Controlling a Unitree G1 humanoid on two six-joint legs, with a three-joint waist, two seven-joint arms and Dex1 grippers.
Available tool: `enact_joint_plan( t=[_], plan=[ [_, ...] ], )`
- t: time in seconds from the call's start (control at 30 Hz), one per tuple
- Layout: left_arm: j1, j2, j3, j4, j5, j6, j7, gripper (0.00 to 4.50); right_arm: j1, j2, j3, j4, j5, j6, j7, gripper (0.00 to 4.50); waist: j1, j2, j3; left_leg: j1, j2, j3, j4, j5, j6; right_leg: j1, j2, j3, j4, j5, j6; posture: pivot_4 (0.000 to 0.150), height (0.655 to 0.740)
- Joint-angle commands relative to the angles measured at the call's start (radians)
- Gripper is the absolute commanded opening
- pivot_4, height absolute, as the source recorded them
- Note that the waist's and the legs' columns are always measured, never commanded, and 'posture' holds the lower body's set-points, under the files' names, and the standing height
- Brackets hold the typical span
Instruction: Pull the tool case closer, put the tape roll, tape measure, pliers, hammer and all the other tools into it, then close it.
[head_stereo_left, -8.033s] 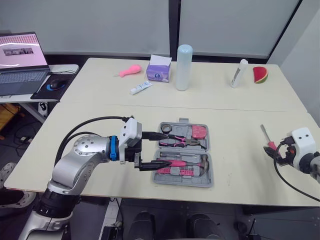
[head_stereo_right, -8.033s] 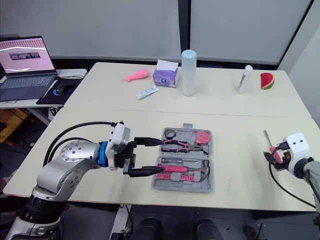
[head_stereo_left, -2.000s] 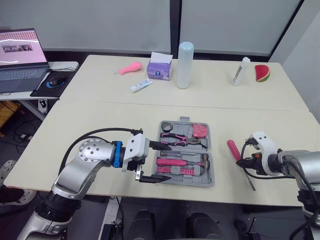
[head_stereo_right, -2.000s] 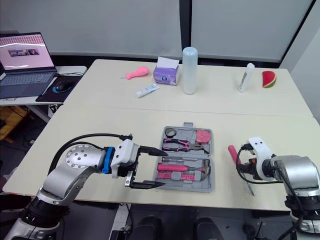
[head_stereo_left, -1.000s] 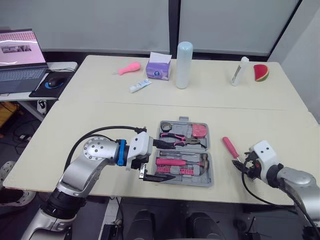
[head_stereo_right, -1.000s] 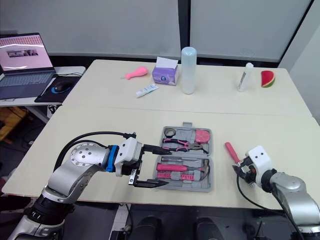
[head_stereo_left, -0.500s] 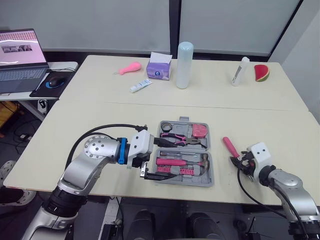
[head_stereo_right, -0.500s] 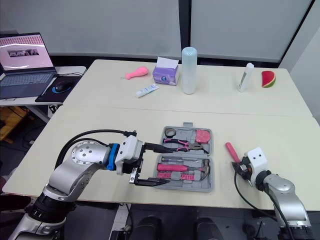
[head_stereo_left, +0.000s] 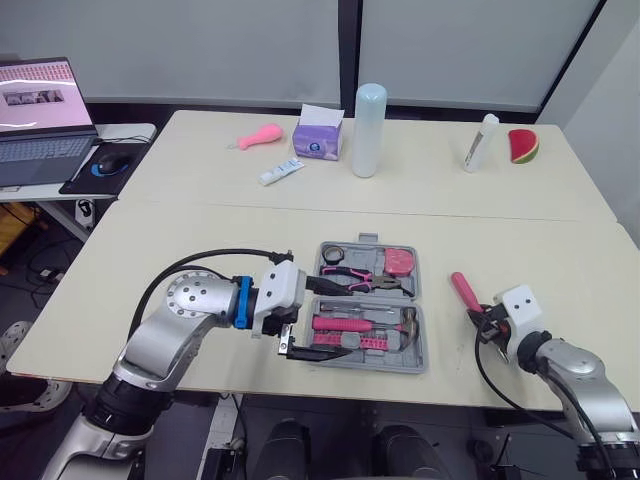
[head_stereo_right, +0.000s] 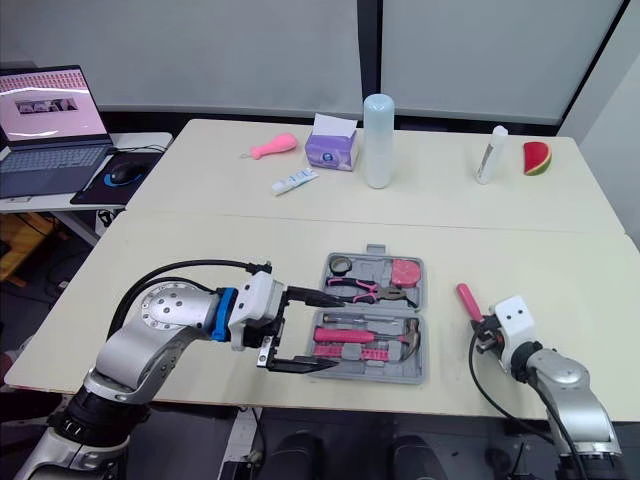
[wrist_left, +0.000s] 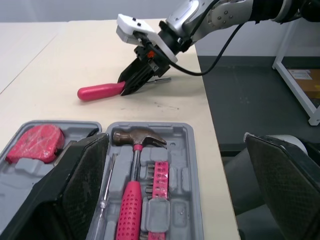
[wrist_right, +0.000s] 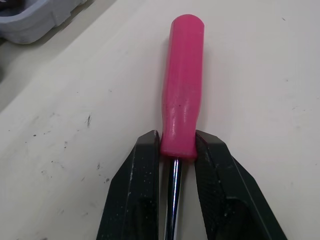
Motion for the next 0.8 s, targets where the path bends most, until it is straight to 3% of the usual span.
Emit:
enact_joint_plan(
  t=[0.03,0.23,0.33,0.47,0.8],
  plan=[
    [-0.002,0.042,0.063,-0.008,-0.036,0.024,-0.014,4.5,0.019,-0.058,-0.002,-0.122,0.003,0.002,0.04,0.72,-0.001,0.0,0.0,0.0,0.0,0.0,0.0,0.0,0.0,0.0,0.0,0.0,0.0,0.0,0.0,0.15,0.6921],
    [0.067,0.18,0.128,0.035,-0.006,-0.03,-0.094,4.5,-0.013,-0.256,0.076,-0.394,0.046,0.167,0.206,0.72,-0.004,0.001,0.0,0.001,0.001,-0.001,-0.001,0.0,0.001,0.0,0.0,0.0,0.0,0.0,0.0,0.15,0.6921],
    [0.114,0.239,0.149,0.056,0.027,-0.083,-0.122,4.5,-0.113,-0.398,0.187,-0.55,0.094,0.294,0.345,0.72,-0.004,0.001,0.001,0.0,0.001,0.0,0.0,-0.001,0.001,0.0,0.0,0.0,0.0,0.0,0.0,0.15,0.6921],
    [0.148,0.268,0.148,0.065,0.056,-0.133,-0.137,4.5,-0.235,-0.471,0.332,-0.634,0.125,0.403,0.427,0.72,0.001,0.001,0.001,0.0,0.001,-0.003,0.0,-0.001,0.002,0.0,0.0,-0.002,-0.001,0.0,0.0,0.15,0.6921],
    [0.195,0.287,0.135,0.069,0.103,-0.214,-0.158,4.5,-0.553,-0.273,0.689,-0.555,0.074,0.607,0.383,0.72,-0.001,0.0,0.002,-0.002,0.0,-0.004,0.0,-0.001,0.002,-0.001,-0.002,-0.003,-0.001,0.0,0.0,0.15,0.6921]
  ],
)
